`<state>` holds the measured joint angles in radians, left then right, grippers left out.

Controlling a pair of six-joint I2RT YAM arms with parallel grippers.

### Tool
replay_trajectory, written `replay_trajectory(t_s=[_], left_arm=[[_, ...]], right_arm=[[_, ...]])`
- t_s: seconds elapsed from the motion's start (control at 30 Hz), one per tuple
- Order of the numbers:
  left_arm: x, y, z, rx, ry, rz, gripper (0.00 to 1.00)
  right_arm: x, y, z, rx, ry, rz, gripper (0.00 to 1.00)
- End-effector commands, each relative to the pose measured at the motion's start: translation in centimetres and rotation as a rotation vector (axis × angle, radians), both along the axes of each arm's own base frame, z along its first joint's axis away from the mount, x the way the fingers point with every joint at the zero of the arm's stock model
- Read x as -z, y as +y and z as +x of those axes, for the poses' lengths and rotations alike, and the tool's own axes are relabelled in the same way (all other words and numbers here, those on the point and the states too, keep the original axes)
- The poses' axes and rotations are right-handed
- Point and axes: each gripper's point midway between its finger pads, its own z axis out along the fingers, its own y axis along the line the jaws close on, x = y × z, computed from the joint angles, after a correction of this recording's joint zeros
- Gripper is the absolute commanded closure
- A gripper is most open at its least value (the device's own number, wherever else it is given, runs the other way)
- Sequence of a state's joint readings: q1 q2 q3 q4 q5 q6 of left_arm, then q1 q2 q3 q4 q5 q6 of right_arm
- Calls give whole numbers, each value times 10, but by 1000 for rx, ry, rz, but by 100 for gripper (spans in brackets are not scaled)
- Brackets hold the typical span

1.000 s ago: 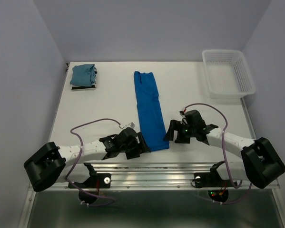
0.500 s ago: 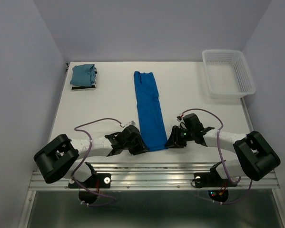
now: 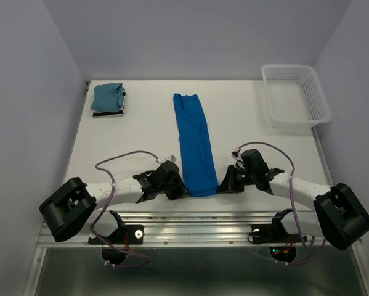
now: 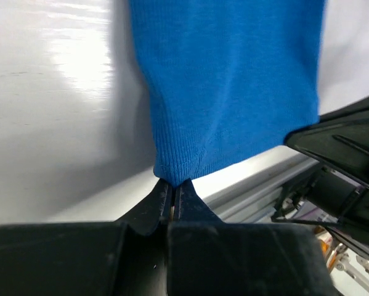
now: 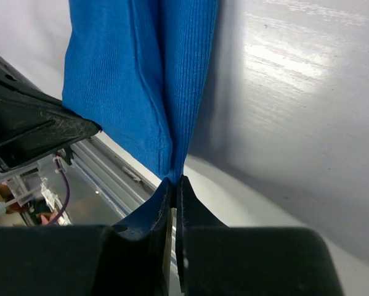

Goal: Fold and stack the tank tops

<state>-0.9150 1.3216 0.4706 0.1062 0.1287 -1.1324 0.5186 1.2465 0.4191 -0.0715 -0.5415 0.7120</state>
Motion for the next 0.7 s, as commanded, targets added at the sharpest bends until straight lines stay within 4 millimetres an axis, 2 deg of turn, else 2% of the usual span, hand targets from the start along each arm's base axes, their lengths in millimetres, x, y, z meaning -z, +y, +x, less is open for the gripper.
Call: replay_trajectory(t_s=[0.0, 0.1, 0.13, 0.17, 0.2, 0.23, 0.3, 0.4, 0.47, 0.5, 0.57, 0.67], left_arm=[[-24, -7, 5, 52, -74, -34, 100], [-29, -10, 9, 71, -82, -6, 100], [-39, -15, 18, 68, -112, -3, 100], [-41, -16, 23, 64, -123, 6, 100], [-40, -12, 24, 59, -114, 32, 100], [-49, -14, 32, 54, -139, 27, 100], [-53, -10, 42, 36, -156, 61, 100], [-78, -7, 67, -5, -213, 79, 100], [-86, -5, 80, -20, -235, 78, 100], [-88, 2, 91, -44, -241, 89, 100], [-97, 10, 108, -80, -250, 99, 100], [-105, 12, 128, -107, -277, 92, 100]], right_arm=[[-20, 2, 3, -2, -43, 17, 99], [-31, 3, 17, 35, -92, 2, 99], [-40, 5, 26, 43, -120, 3, 99], [-40, 4, 33, 59, -132, -19, 99], [-41, 4, 38, 65, -135, -30, 99], [-43, 5, 43, 68, -143, -39, 99], [-51, 12, 58, 78, -161, -42, 99], [-67, 21, 83, 94, -205, -42, 99], [-74, 24, 98, 107, -237, -53, 99], [-79, 26, 110, 121, -251, -55, 99], [-84, 29, 121, 125, -271, -64, 99], [-92, 28, 146, 167, -320, -91, 98]])
